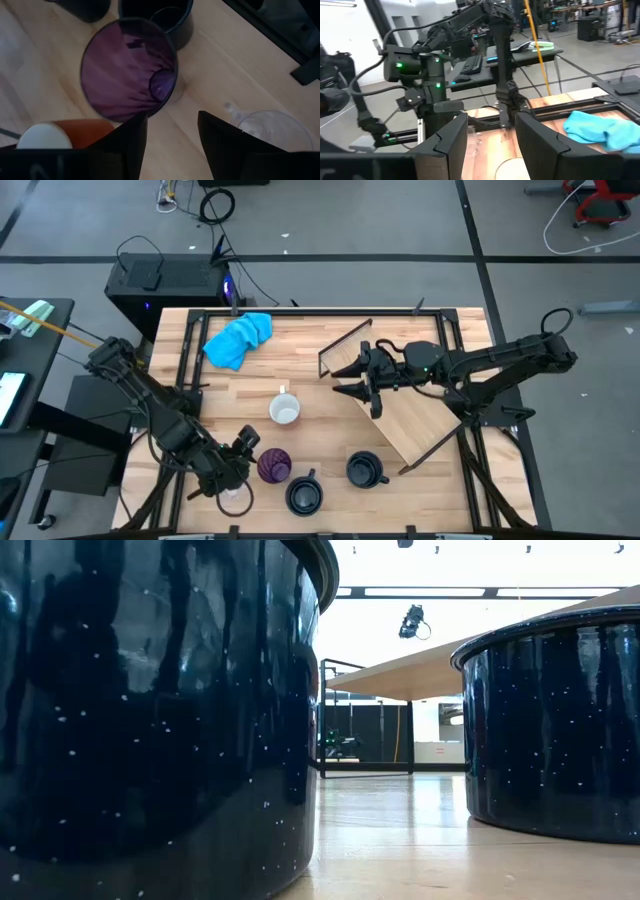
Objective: Stack small to large cups/mugs on shelf
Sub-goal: Put the purple cup on the shelf
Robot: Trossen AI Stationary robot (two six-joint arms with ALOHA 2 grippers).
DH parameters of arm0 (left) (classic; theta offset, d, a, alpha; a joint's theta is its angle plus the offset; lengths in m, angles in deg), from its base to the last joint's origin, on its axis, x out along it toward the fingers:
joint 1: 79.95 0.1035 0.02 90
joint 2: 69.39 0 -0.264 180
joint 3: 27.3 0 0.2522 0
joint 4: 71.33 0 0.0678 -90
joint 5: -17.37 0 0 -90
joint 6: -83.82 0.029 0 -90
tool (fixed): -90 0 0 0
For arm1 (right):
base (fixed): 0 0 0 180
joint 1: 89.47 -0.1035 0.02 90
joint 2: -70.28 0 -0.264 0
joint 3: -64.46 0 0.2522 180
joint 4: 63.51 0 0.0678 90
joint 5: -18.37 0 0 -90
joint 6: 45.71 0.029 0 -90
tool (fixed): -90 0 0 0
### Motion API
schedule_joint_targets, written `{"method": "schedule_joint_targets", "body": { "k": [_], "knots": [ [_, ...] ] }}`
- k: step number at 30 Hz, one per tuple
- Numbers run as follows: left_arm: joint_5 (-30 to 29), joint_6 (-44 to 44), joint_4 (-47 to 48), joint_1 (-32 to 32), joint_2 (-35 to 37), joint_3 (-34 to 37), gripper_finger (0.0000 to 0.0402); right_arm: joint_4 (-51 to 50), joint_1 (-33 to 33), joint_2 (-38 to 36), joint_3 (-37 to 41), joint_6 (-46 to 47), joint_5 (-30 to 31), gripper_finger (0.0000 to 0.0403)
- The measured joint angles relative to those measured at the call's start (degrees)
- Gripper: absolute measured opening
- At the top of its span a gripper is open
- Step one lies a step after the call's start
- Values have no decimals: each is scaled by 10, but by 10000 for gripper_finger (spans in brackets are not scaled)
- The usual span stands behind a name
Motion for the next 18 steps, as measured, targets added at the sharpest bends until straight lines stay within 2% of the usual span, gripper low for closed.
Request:
{"method": "schedule_joint_targets", "body": {
  "k": [8, 18],
  "knots": [
    [-4, 5, 1, -3, -53, -35, 185, -4, -26, 0, 0, 0, 8, 171],
    [-6, 61, 6, 2, -81, -44, 179, -14, -27, -1, 0, 0, 18, 171]
  ]
}}
